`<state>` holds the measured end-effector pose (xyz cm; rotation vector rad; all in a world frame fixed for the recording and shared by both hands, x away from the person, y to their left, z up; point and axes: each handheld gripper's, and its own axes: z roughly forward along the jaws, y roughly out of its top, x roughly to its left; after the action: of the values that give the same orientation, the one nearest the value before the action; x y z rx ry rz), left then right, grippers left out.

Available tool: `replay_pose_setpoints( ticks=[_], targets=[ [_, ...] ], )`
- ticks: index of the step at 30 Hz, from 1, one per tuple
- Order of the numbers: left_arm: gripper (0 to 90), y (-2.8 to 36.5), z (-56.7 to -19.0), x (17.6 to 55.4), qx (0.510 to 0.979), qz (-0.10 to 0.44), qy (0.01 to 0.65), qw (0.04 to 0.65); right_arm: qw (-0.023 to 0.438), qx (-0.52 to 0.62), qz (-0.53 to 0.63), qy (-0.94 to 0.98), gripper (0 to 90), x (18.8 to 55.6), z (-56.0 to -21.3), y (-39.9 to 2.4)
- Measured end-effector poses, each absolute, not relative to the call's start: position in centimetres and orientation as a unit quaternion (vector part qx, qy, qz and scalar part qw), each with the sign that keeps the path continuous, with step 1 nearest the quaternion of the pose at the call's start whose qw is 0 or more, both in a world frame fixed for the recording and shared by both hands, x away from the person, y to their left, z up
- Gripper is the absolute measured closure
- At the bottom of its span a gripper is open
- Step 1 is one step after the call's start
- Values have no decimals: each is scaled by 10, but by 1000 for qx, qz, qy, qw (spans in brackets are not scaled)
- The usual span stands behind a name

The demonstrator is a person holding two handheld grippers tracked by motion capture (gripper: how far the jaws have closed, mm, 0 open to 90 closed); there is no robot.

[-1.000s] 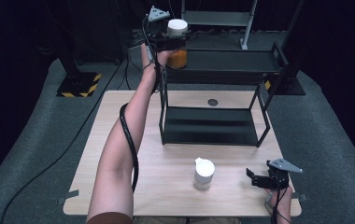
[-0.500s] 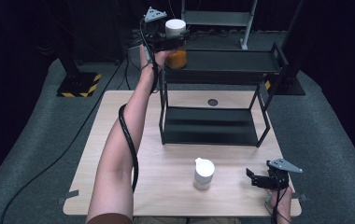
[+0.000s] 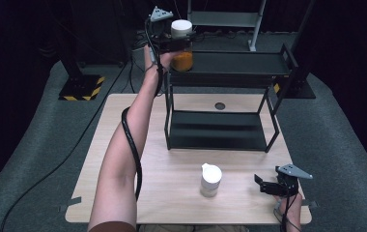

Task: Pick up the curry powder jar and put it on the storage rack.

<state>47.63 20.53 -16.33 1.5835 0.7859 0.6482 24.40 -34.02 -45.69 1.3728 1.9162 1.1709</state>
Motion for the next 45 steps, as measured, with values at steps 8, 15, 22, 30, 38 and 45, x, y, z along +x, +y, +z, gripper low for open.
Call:
replay_pose_setpoints(
  ticks=[8,15,22,30,38,45],
  targets=[
    [186,206,-149,469,699,276,350,559,251,503,432,705,0,244,-457,-341],
    [77,211,-135,452,731,275,343,521,253,503,431,705,0,244,-457,-340],
    [12,216,-142,425,756,299,339,474,254,503,430,705,0,244,-457,-340],
    [3,232,-184,397,785,290,328,439,252,504,429,706,0,244,-457,-339],
    [3,248,-250,370,808,272,330,405,253,505,428,705,0,244,-456,-339],
    [3,257,-322,340,827,258,344,361,254,504,427,706,0,244,-456,-338]
  ],
)
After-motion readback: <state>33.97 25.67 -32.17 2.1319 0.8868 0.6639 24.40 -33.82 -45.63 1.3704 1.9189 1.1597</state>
